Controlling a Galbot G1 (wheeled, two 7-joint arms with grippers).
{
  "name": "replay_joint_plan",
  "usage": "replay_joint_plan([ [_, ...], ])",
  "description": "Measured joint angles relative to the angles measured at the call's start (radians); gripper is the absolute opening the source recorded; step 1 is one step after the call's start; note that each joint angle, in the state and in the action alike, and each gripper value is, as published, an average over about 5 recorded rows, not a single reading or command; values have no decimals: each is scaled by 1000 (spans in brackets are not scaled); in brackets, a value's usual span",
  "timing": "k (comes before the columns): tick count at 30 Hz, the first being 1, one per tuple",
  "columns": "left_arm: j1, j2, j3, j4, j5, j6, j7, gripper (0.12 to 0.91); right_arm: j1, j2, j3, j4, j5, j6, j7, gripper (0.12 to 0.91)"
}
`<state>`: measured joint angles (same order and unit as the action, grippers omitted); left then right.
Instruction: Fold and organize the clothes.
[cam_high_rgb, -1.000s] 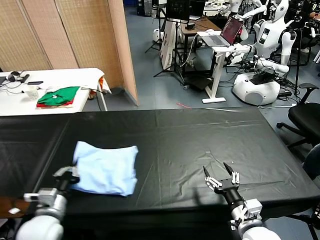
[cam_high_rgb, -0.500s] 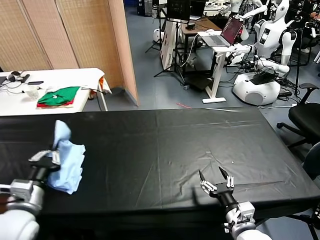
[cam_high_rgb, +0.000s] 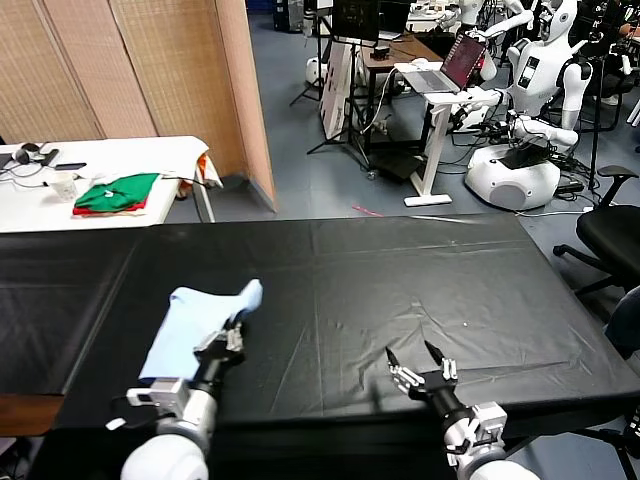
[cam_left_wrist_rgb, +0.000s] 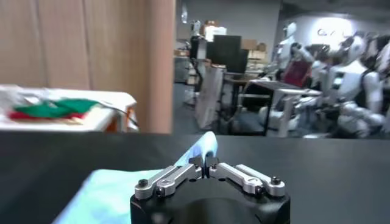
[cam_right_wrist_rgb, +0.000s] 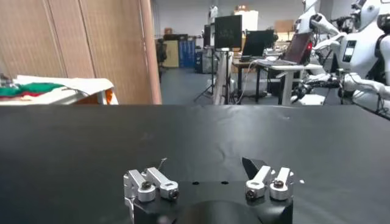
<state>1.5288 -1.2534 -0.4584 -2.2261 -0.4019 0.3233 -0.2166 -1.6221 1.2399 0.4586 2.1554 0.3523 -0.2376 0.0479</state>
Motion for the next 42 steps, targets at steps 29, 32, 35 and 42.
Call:
replay_joint_plan([
  [29,23,-106,38,19,97,-133,39,907,358,29,-334,-155,443,-277,69,907],
  [32,28,-106,30,17,107,-141,35,907,376,53,-361,-181,448,-282,66,895],
  [35,32,-102,21,10,108,-146,26,907,392,77,-384,-209,450,-284,59,846],
  [42,47,-97,1,-1,115,-164,11,907,412,116,-405,-265,442,-278,48,493],
])
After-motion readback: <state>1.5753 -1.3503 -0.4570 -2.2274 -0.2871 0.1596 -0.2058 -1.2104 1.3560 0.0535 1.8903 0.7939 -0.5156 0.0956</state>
